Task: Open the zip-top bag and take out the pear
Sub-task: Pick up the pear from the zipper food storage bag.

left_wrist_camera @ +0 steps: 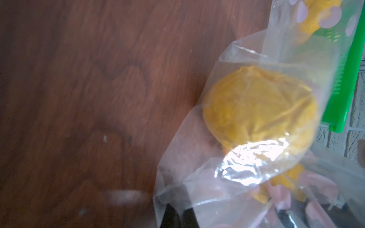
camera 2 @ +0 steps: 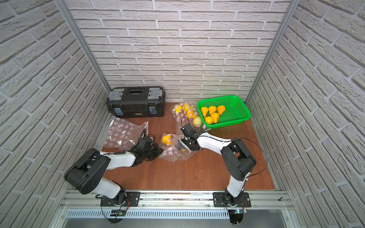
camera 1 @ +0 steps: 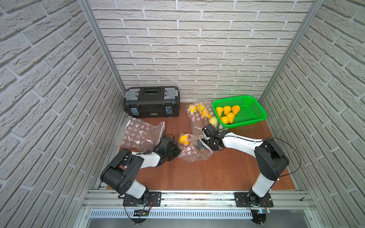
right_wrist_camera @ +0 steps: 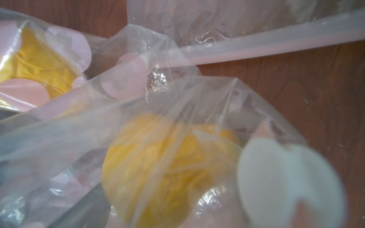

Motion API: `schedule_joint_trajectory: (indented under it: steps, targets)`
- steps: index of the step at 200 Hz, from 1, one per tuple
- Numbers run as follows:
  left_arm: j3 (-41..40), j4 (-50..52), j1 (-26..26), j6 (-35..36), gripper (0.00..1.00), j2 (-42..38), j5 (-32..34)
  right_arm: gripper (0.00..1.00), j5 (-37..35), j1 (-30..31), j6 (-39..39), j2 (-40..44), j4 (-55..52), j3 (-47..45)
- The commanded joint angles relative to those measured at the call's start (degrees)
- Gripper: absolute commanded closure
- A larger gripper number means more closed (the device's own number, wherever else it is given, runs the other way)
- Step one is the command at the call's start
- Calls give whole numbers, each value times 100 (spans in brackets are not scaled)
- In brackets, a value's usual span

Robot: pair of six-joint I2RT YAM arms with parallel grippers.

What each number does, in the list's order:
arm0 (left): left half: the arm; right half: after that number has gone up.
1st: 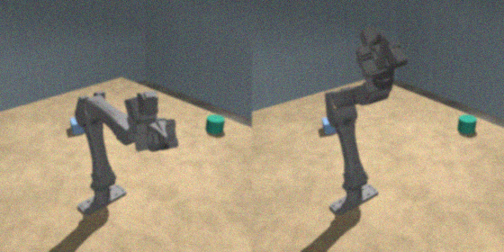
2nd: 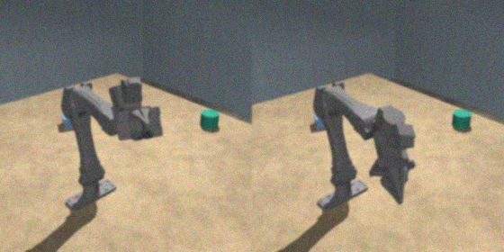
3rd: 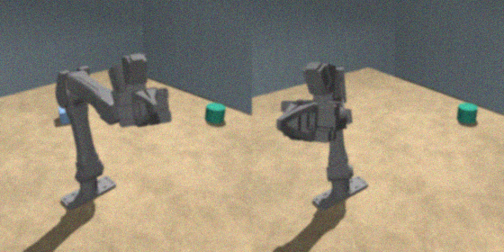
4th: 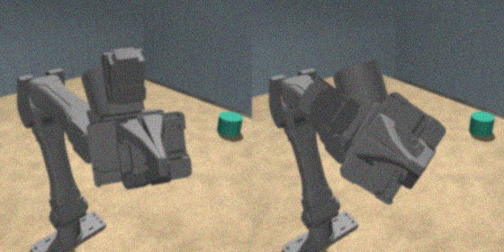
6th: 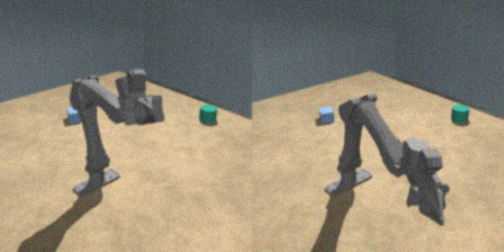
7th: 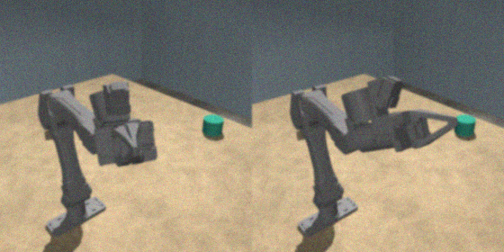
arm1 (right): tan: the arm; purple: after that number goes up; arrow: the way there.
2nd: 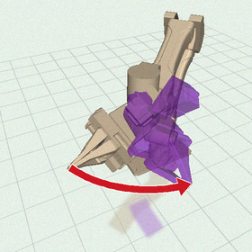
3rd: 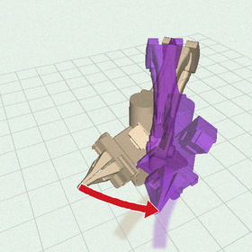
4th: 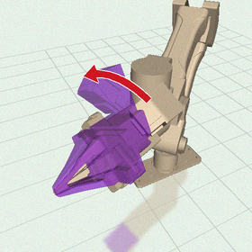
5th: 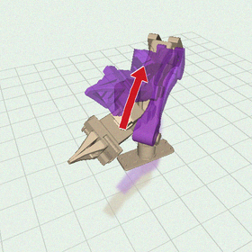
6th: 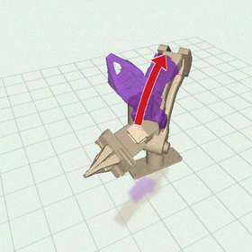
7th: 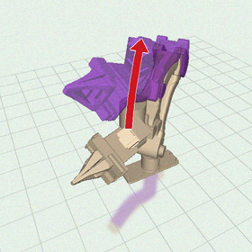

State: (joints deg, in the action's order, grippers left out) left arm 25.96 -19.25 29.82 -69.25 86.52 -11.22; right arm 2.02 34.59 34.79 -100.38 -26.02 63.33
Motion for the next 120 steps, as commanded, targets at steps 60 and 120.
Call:
schedule_joint_trajectory:
  steps: [60, 120]
  targets:
    - [-187, 499, 8, -9, 100, 106, 152, 27, -334, -66, -414, -485, 184, 391]
    - [-231, 514, -77, 17, 100, 55, 173, 66, -206, -92, -578, -59, -37, 333]
